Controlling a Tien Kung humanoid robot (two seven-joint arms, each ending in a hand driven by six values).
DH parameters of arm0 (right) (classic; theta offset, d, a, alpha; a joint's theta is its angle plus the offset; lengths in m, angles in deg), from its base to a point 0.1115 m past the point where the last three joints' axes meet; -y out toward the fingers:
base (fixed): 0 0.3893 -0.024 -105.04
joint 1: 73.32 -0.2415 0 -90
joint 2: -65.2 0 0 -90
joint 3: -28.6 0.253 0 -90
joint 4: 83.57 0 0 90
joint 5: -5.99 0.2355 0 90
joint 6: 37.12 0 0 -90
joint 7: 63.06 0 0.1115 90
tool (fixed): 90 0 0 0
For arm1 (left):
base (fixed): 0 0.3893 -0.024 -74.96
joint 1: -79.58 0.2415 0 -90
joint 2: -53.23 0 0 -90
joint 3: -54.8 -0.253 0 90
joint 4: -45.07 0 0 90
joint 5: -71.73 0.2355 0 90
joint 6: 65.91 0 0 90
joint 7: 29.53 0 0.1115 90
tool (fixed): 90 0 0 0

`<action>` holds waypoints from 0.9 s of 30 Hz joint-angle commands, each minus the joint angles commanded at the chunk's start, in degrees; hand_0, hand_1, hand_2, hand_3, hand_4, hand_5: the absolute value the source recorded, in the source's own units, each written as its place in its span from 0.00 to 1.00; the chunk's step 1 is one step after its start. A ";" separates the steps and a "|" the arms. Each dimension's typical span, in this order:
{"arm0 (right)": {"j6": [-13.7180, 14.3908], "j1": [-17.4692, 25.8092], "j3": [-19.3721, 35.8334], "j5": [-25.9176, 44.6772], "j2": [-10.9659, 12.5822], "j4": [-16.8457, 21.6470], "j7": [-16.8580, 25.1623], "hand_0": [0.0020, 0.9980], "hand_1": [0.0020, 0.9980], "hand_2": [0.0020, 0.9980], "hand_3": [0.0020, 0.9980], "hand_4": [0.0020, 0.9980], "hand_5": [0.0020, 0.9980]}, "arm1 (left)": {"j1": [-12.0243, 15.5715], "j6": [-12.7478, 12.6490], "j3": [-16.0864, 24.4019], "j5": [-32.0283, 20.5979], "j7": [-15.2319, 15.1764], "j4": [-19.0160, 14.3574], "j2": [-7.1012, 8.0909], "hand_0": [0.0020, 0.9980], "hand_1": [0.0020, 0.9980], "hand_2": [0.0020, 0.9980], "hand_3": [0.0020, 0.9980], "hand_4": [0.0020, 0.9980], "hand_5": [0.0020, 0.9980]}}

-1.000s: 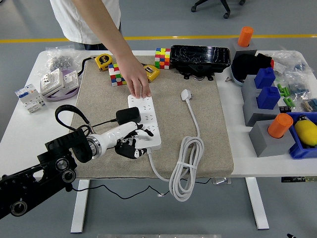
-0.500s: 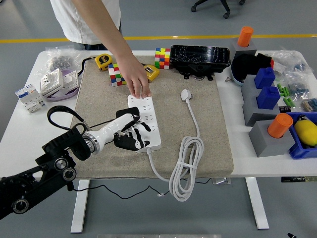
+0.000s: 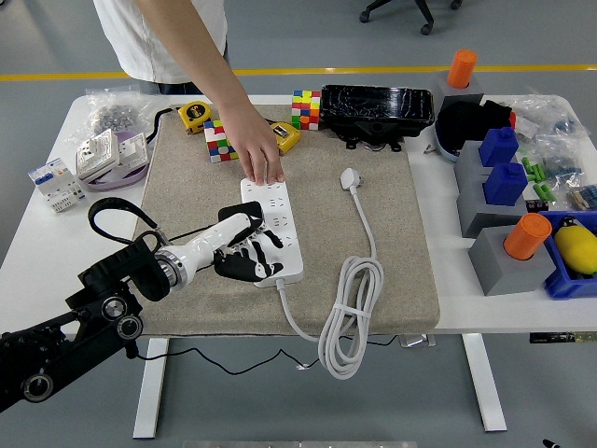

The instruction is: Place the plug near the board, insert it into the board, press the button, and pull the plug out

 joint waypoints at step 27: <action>0.02 0.34 0.68 -0.20 -0.39 0.01 0.02 0.68 0.69 0.70 0.60 0.94 0.53 | 0.74 5.87 0.64 2.05 6.26 -2.11 -0.27 0.11 0.07 0.18 0.89 0.55 0.00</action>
